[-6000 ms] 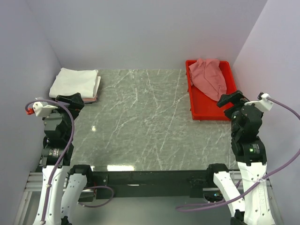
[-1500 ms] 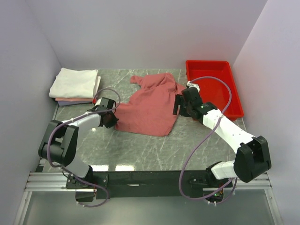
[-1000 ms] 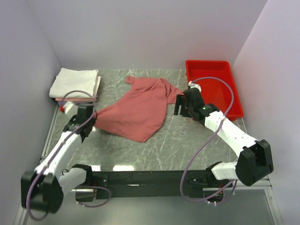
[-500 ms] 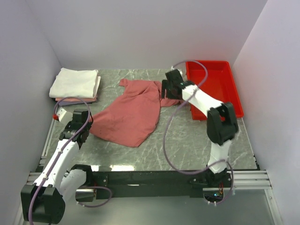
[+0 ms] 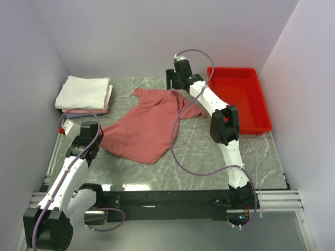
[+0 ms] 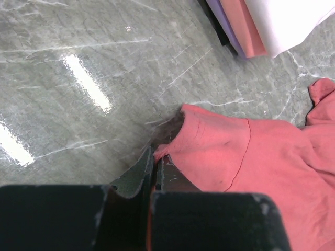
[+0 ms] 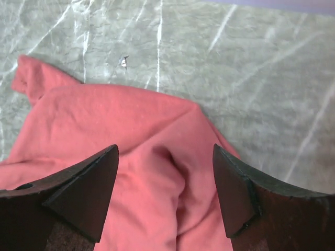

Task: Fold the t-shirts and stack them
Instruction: Flatten the tshirt out

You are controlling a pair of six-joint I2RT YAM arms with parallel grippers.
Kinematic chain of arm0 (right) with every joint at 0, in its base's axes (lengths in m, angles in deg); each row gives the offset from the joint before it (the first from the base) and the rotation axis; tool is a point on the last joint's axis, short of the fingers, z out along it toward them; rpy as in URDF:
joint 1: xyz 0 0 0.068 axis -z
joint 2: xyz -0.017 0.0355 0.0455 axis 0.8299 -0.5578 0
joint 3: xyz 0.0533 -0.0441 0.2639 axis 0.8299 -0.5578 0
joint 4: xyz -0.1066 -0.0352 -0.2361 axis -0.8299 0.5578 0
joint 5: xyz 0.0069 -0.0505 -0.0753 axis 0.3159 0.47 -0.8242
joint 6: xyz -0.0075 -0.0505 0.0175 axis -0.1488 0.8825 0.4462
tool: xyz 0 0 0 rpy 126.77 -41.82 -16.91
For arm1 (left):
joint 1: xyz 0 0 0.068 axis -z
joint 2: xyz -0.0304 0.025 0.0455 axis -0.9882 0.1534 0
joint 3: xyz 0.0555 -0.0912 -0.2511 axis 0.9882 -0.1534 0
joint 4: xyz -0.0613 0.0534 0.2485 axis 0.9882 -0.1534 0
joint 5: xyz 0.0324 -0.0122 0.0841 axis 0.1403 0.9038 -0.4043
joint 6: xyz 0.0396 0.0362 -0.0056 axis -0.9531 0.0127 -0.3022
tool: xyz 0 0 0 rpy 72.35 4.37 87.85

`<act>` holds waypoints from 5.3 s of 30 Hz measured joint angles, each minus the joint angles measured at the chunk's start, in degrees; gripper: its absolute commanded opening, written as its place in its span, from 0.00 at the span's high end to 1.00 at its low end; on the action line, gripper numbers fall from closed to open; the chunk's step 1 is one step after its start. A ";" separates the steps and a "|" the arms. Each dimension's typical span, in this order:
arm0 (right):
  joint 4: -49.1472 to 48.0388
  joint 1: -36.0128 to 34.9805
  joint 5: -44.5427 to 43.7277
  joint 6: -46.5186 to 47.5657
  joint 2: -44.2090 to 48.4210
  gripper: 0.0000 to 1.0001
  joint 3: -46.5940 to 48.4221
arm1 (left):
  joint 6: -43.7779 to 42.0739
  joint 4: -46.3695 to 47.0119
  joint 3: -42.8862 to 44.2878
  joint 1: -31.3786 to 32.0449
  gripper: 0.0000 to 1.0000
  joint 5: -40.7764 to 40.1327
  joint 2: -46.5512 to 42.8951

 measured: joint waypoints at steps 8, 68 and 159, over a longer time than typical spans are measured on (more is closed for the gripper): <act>0.35 0.28 3.15 3.63 -5.16 0.77 1.38 | 0.04 0.09 0.04 -0.09 0.99 -0.07 1.07; 0.63 -6.08 0.68 -4.28 39.65 0.14 -48.41 | -0.04 -7.74 13.94 -1.16 0.99 -9.09 -1.66; 19.10 -19.04 -12.57 5.03 79.21 1.00 -4.63 | -13.22 9.11 63.98 -1.49 0.99 11.69 -5.92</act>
